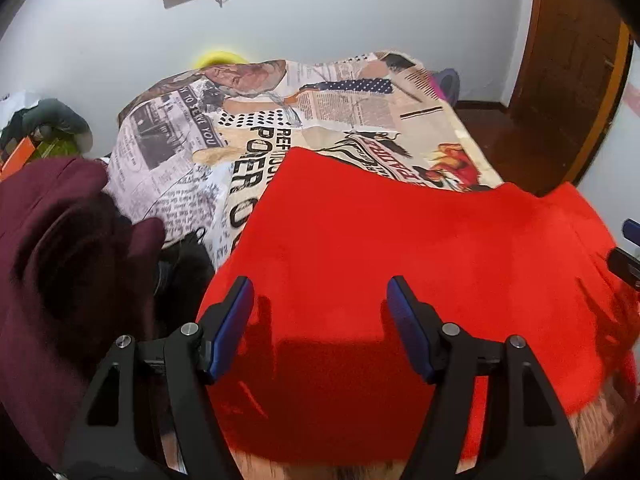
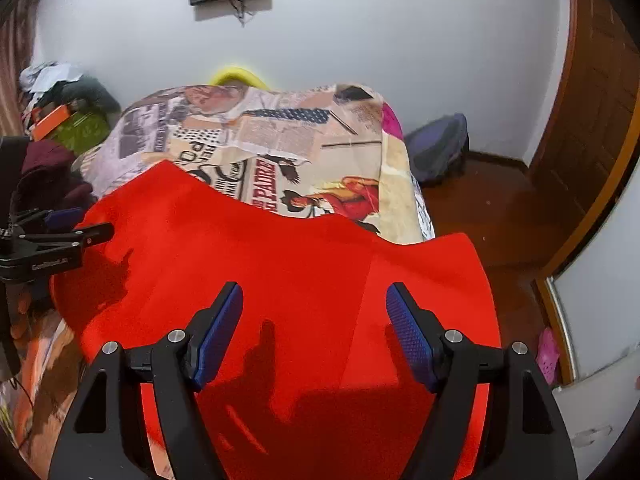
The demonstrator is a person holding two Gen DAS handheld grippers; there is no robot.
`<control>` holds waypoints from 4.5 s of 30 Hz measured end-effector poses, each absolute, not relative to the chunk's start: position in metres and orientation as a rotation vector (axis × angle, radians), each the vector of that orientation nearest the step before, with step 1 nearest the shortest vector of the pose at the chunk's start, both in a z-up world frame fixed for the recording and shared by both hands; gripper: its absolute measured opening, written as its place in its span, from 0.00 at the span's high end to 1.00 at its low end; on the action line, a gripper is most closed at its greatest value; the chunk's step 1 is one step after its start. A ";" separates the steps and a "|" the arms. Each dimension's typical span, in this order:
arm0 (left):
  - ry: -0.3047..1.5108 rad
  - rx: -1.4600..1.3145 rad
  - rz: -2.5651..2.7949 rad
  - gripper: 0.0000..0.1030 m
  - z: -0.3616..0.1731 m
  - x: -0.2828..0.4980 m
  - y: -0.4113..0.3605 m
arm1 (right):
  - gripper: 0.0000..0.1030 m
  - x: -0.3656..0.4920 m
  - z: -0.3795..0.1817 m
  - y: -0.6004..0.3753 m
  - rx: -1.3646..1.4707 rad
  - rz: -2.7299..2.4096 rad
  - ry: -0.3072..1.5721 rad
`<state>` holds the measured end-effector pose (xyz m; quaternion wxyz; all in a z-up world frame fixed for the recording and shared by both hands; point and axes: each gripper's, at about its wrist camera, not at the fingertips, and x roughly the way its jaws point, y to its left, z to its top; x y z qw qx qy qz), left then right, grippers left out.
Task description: Fold large clothes
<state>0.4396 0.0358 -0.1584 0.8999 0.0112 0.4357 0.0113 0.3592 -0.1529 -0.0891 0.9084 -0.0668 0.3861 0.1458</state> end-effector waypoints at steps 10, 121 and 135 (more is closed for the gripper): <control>0.893 -0.183 0.040 0.34 -0.155 0.371 0.075 | 0.31 0.322 -0.086 -0.143 -0.137 0.364 0.775; 0.753 0.132 -0.375 0.36 -0.116 0.298 -0.068 | 0.22 0.281 -0.068 -0.189 0.145 0.463 0.791; 0.898 -0.034 -0.162 0.29 -0.165 0.338 0.014 | 0.16 0.321 -0.103 -0.116 0.074 0.403 0.859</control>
